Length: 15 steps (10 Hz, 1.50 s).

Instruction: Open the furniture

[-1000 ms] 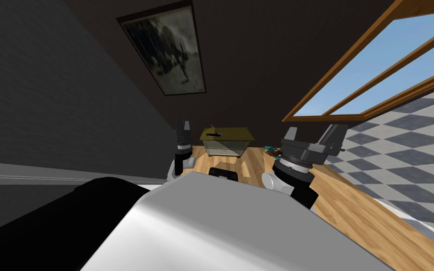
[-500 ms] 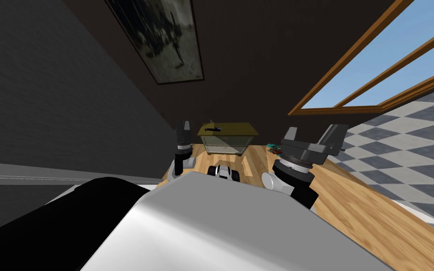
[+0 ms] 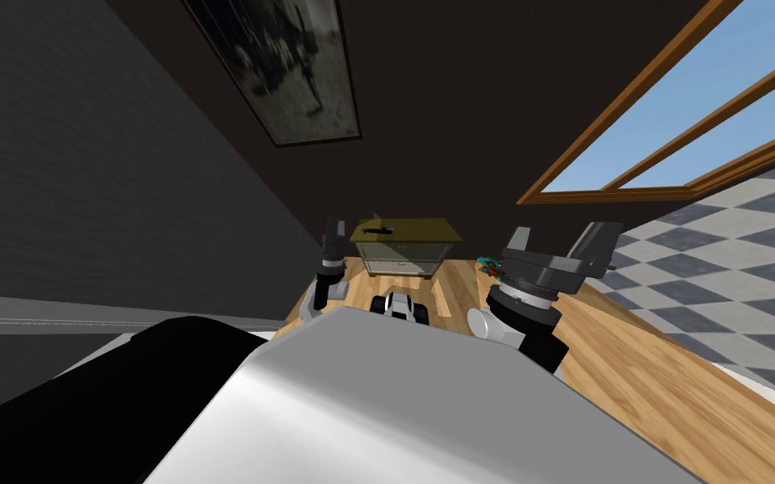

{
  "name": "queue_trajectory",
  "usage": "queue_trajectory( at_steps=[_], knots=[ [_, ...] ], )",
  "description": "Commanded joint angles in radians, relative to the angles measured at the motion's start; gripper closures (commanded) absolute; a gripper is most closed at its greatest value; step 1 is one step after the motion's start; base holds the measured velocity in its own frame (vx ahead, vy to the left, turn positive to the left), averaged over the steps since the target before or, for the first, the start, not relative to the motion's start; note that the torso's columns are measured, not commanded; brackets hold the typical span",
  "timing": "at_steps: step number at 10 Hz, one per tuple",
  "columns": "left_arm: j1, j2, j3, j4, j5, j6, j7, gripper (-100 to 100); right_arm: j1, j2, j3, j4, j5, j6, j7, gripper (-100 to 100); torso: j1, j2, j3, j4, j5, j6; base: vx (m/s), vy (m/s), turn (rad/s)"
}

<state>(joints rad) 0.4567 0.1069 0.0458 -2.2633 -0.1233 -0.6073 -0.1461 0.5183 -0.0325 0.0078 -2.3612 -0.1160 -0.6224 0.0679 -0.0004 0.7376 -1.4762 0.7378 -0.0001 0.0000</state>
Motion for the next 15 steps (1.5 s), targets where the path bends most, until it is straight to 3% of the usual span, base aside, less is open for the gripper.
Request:
queue_trajectory(
  at_steps=[1,6,9,15],
  knots=[
    [-0.01,0.031,0.002,0.079,-0.001,-0.04,-0.005,-100,0.0,0.0,0.0,0.0,0.0,0.0,0.0,0,0.0,0.001,0.0,0.0,0.0,0.0,0.072,-0.068,0.008],
    [-0.028,0.054,0.008,0.194,-0.001,-0.09,-0.012,-100,0.0,0.0,0.0,0.0,0.0,0.0,0.0,0,0.001,0.0,0.0,0.0,0.0,0.0,0.054,-0.044,0.008],
    [-0.049,0.067,0.015,0.305,-0.001,-0.149,-0.019,-100,0.0,0.0,0.0,0.0,0.0,0.0,0.0,0,-0.001,-0.001,-0.001,0.0,0.0,0.0,0.069,-0.065,0.01],
    [-0.073,0.073,0.023,0.468,-0.001,-0.213,-0.027,-100,0.0,0.0,0.0,0.0,0.0,0.0,0.0,0,0.001,0.0,0.0,0.0,0.0,0.0,0.051,-0.05,0.007]
  ],
)
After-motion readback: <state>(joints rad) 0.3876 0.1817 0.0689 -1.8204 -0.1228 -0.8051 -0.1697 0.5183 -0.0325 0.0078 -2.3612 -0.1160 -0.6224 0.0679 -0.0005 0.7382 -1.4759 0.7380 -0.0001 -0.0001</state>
